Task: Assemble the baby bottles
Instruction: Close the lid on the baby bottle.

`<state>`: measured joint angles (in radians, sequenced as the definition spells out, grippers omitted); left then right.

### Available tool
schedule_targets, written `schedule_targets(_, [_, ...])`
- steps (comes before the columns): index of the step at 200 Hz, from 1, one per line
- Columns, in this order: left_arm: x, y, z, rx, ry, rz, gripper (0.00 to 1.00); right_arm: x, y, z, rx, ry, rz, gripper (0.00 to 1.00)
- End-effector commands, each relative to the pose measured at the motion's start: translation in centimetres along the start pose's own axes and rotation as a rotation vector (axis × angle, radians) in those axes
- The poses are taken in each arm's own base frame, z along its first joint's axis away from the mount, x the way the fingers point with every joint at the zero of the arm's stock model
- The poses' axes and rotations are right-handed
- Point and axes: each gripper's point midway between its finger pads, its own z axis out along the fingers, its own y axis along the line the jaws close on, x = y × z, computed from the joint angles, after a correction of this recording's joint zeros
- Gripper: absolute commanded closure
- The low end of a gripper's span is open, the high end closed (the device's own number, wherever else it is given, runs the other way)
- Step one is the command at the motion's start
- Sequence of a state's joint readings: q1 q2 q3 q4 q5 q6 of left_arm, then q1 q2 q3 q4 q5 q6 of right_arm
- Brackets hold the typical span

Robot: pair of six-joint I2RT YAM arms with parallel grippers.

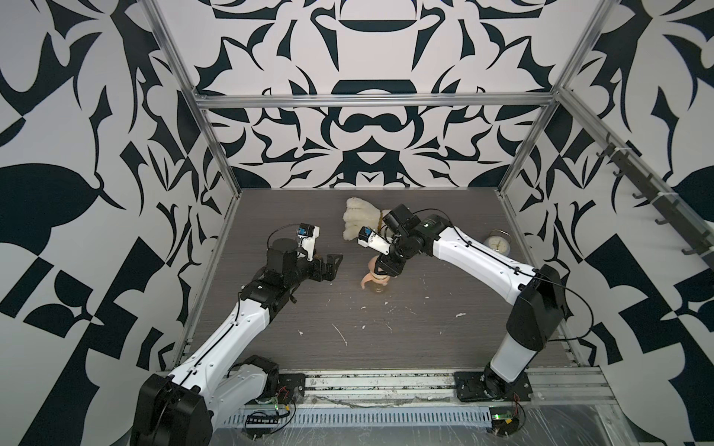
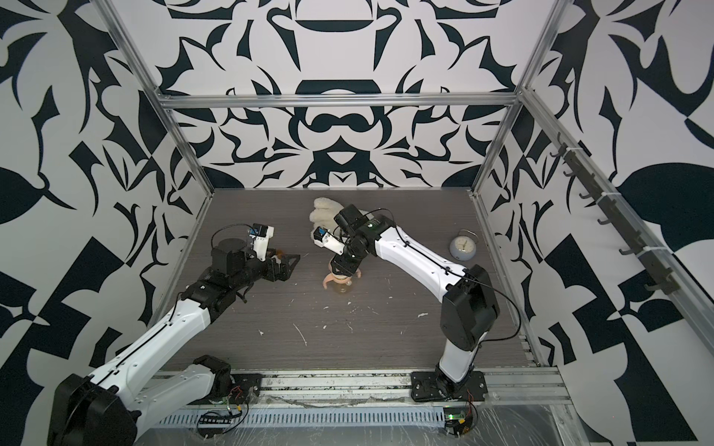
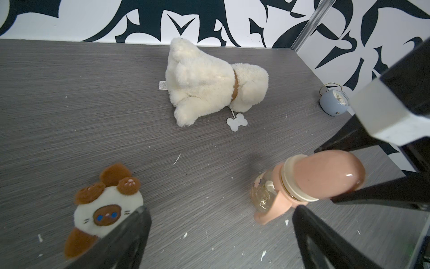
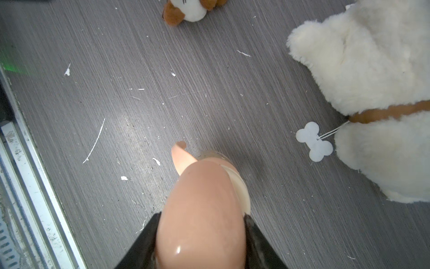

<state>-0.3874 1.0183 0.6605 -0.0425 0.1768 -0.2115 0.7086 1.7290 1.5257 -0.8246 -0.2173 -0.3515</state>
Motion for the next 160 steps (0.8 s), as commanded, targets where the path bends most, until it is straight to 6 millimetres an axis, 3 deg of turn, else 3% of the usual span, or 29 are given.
schedule_targets(1, [-1.0,-0.5,-0.2,0.015,-0.014,0.015,0.01,1.6,-0.1,0.6,0.021,0.056,0.001,0.5])
schedule_targets(38, [-1.0,-0.6,-0.2,0.018,-0.012,0.014,0.01,1.5,-0.2,0.3,0.035,0.051,-0.003,0.46])
schedule_targets(119, [-1.1,-0.8,-0.3,0.029,-0.014,0.011,0.01,0.0,0.5,-1.4,0.05,-0.017,-0.023,0.47])
schedule_targets(160, [-1.2,-1.0,-0.4,0.035,-0.02,0.011,0.01,0.5,0.4,-0.7,0.054,0.007,-0.024,0.47])
